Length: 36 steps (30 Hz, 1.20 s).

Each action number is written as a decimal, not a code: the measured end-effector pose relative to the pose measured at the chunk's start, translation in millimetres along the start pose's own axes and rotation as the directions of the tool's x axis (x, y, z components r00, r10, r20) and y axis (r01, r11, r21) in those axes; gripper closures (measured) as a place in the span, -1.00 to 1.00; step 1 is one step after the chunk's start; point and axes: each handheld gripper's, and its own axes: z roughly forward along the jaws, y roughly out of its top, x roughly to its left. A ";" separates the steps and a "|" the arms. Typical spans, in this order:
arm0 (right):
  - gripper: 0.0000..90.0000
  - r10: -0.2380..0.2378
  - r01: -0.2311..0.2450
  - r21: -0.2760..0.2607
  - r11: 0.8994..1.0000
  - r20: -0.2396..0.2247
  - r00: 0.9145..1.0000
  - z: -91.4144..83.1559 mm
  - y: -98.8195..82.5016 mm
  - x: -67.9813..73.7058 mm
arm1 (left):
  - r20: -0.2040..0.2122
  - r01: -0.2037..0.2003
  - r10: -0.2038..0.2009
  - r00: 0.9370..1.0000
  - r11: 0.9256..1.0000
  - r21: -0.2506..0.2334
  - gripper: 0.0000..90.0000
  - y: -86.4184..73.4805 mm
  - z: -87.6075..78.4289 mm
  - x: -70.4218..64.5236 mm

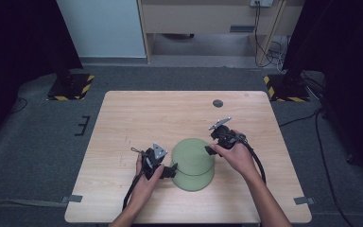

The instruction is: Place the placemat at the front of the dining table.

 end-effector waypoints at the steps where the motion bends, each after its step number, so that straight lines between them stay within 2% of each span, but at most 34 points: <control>1: -0.52 -0.002 0.002 0.003 1.000 -0.001 1.000 0.0 1.7 0.3 | -0.002 -0.006 0.006 1.000 1.000 0.001 -1.00 -0.4 -0.5 0.0; 8: -0.60 0.002 -0.001 0.028 1.000 -0.033 0.999 8.4 12.6 2.6 | -0.001 0.018 -0.018 1.000 1.000 -0.009 -0.97 -3.7 -10.5 3.7; 12: -0.47 0.016 -0.013 0.039 0.999 -0.056 0.998 15.3 17.1 0.2 | -0.003 0.026 -0.026 1.000 1.000 -0.011 -0.97 -3.4 -11.8 2.4; 14: -0.45 0.030 -0.025 0.059 0.998 -0.080 0.996 20.7 17.4 -1.0 | -0.007 0.018 -0.018 1.000 1.000 -0.005 -0.96 -3.7 -11.1 1.2; 16: -0.45 0.025 -0.019 0.067 0.998 -0.086 0.996 24.2 17.2 -1.6 | -0.010 0.018 -0.019 1.000 1.000 -0.007 -0.96 -3.7 -11.1 0.2; 25: -0.44 0.046 -0.038 0.062 0.997 -0.129 0.991 34.6 15.6 -5.0 | -0.001 0.022 -0.022 1.000 1.000 -0.010 -0.96 -4.3 -17.2 -0.1; 27: -0.46 0.052 -0.044 0.054 0.998 -0.154 0.987 36.1 14.4 -5.3 | 0.001 0.023 -0.023 1.000 1.000 -0.005 -0.96 -3.6 -16.8 1.1; 31: -0.46 0.054 -0.044 0.065 0.997 -0.162 0.985 42.5 12.5 -5.8 | 0.002 -0.021 0.021 1.000 1.000 0.000 -0.95 2.5 -12.6 0.4; 33: -0.48 0.073 -0.064 0.059 0.996 -0.172 0.982 45.9 11.9 -7.4 | 0.013 -0.027 0.027 1.000 1.000 -0.006 -0.96 5.0 -12.1 -0.6; 36: -0.52 0.092 -0.082 0.062 0.995 -0.190 0.977 49.0 11.2 -10.1 | 0.019 -0.048 0.047 0.999 0.999 0.013 -0.96 8.0 -9.5 -2.6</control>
